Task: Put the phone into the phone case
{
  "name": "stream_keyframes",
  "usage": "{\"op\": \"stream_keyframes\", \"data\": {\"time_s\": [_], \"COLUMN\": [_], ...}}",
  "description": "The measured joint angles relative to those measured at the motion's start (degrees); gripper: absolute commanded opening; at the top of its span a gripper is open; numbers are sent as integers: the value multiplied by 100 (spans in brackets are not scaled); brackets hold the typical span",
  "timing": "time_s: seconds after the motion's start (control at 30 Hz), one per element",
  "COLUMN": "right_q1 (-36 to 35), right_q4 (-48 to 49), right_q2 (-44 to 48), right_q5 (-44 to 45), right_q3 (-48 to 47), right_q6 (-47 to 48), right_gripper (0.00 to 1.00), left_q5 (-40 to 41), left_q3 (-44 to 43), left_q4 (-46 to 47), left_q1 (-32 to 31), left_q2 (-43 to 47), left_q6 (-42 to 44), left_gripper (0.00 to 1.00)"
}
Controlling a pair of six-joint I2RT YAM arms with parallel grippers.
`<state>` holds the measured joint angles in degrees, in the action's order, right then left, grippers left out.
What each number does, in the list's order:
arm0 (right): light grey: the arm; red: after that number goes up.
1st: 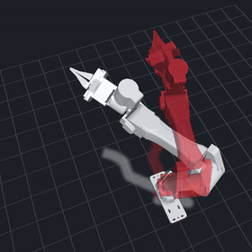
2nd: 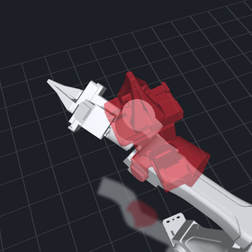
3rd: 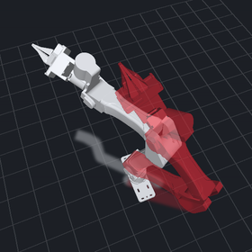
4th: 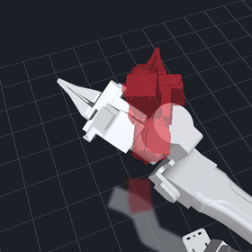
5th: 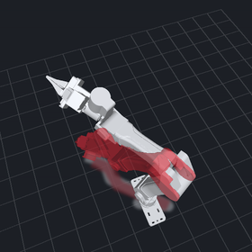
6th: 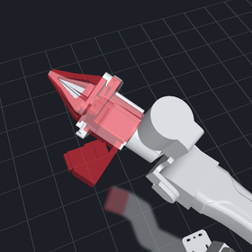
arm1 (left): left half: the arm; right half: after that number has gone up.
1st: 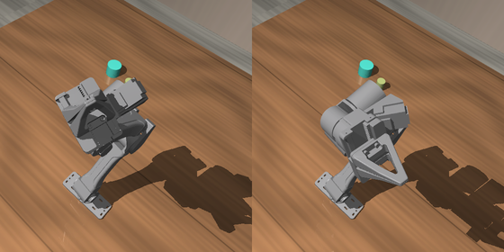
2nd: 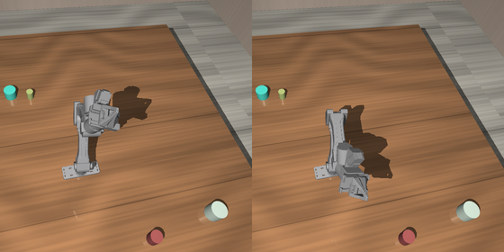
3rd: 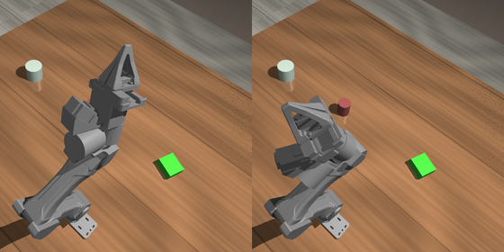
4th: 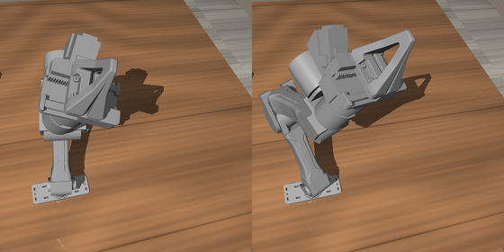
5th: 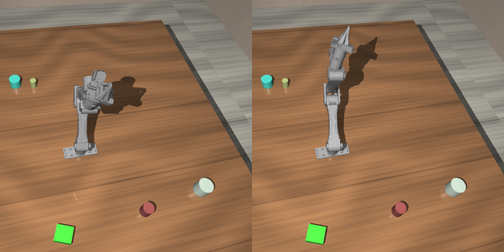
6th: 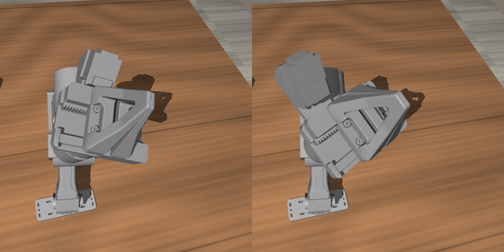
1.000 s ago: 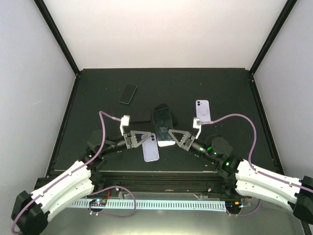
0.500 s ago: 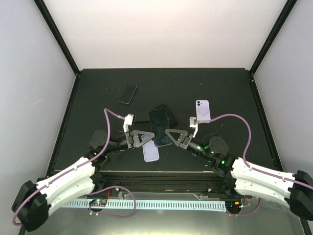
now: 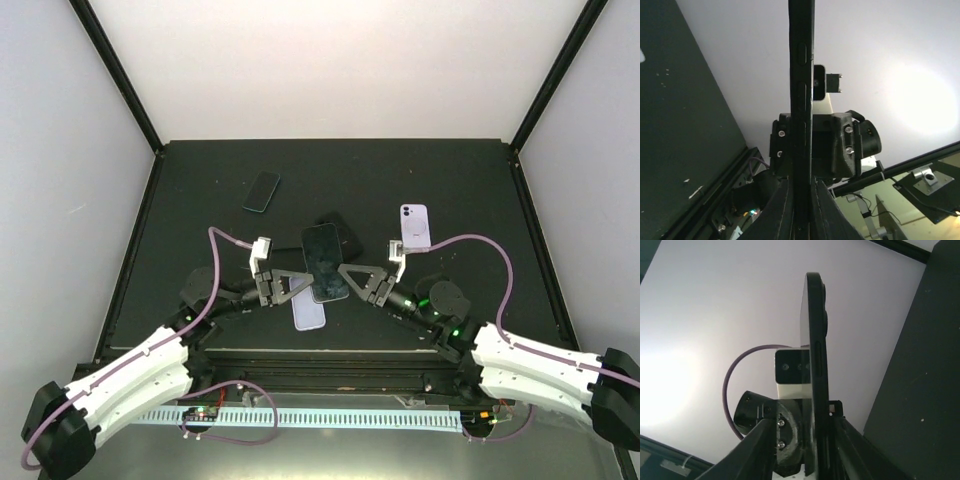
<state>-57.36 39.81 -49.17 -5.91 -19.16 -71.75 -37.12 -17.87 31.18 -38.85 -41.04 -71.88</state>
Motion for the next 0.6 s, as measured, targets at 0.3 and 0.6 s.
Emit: {"op": "stream_keyframes", "data": {"time_s": [0.3,0.6], "right_q1": [52,122], "right_q4": [-918,-2966], "right_q2": [595,656], "right_q5": [280,774], "right_q3": [55,-586], "right_q6": [457,1784], "right_gripper": [81,75], "left_q5": [284,656], "left_q3": [-13,-238], "left_q4": [-1178,-3464], "left_q1": [63,247], "left_q2": [321,540], "left_q6": [509,1202], "left_gripper": [2,2]}}
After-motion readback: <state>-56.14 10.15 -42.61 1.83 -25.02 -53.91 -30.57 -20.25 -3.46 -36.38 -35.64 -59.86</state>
